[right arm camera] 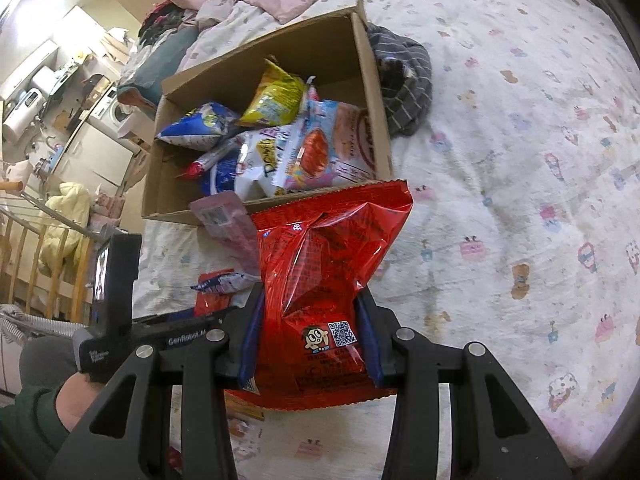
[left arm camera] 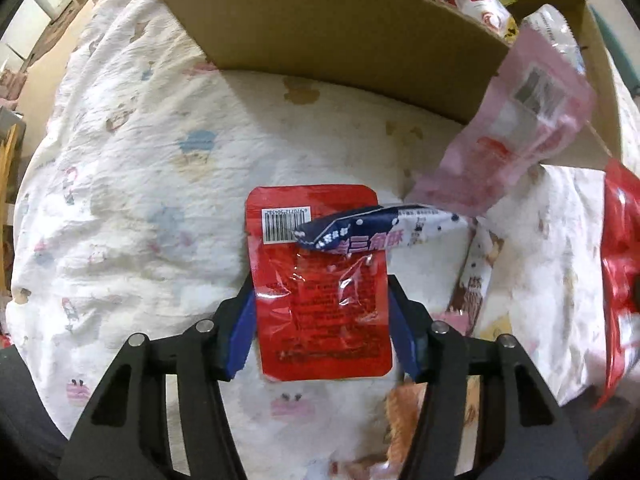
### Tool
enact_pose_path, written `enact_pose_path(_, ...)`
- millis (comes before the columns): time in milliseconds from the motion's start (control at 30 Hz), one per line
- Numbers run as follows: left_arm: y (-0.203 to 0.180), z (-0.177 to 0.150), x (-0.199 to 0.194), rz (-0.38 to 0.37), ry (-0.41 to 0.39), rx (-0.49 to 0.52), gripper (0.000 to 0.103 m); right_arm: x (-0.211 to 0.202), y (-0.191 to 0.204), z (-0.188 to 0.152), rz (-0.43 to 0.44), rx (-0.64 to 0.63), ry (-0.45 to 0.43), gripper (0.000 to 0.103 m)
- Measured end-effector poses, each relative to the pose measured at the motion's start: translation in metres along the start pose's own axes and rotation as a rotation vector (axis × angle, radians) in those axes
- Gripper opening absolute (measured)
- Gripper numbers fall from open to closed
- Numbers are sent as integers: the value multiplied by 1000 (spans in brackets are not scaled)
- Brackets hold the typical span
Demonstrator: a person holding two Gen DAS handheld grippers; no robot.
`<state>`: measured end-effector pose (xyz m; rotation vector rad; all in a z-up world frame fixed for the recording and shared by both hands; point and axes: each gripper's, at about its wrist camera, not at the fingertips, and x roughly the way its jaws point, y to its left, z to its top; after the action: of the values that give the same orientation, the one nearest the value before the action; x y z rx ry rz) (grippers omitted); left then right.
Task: Organize snacks
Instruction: 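Grasp the large red bag with the right gripper while the left grasps a small red packet, then carry the red bag and red packet over the box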
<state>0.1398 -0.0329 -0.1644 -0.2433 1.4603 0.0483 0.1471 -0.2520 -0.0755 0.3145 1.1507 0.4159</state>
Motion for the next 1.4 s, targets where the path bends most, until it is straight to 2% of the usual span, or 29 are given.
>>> enact_pose_path(67,7,-6,-7,-14,3,9,42,0,5,1,9,-8,-4,44)
enact_pose_path(267,25,-18,-11,-40,57,16,31,2,14,2,21,-22,1,44)
enact_pose_path(367,26,-24,-19,-44,58,20,30,0,16,3,24,-23,-3,44)
enact_pose_path(500,38,-30,-39,-11,46,48,30,0,16,2,23,-22,0,44)
enact_pose_path(633,41,-41,-70,37,-25,84,30,-4,16,1,39,-21,-7,44)
enact_pose_path(833,35,-50,-107,51,-117,70,30,-14,22,-1,65,-41,-35,44)
enact_pose_path(900,36,-43,-118,36,-156,74,30,-21,26,0,79,-55,-61,44)
enact_pose_path(1100,37,10,-141,26,-249,114,30,-37,42,19,93,-75,-135,44)
enact_pose_path(1267,24,46,-159,32,-306,148,30,-36,49,54,76,-88,-188,44)
enact_pose_path(1400,19,79,-161,44,-337,155,30,-17,50,86,34,-106,-178,44)
